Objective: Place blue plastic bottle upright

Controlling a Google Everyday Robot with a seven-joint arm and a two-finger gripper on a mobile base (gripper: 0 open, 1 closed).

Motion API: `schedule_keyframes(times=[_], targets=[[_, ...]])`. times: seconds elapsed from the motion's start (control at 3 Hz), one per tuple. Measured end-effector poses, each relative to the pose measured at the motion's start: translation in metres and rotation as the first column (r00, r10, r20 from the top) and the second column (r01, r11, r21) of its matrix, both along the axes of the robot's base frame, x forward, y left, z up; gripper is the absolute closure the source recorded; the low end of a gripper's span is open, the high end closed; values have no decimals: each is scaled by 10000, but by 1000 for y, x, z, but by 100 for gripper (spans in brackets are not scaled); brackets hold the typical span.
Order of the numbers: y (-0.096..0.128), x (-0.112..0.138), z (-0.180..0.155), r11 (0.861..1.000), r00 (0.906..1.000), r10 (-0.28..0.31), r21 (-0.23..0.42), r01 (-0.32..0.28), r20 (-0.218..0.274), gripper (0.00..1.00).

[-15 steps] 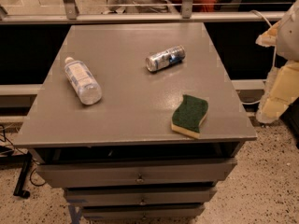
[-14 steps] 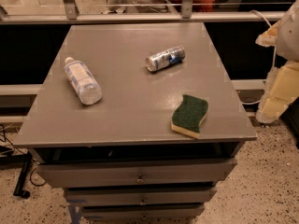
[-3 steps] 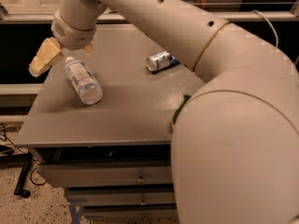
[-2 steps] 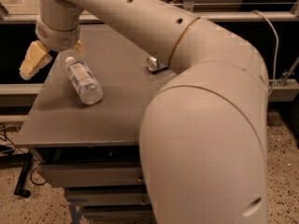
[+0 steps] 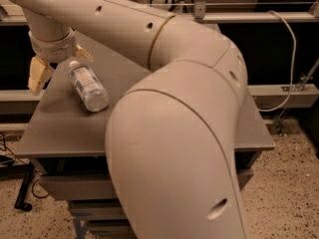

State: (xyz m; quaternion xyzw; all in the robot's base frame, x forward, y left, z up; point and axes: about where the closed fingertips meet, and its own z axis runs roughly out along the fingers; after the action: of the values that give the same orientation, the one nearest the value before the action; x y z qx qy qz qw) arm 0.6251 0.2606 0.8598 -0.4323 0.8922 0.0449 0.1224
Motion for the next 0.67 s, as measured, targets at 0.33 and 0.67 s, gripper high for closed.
schedule_keyframes(times=[0.33, 0.67], targets=[[-15, 3, -12, 9973, 9992, -395, -614, 395, 18, 0], [-27, 6, -21, 9935, 9973, -735, -879, 730, -27, 0]])
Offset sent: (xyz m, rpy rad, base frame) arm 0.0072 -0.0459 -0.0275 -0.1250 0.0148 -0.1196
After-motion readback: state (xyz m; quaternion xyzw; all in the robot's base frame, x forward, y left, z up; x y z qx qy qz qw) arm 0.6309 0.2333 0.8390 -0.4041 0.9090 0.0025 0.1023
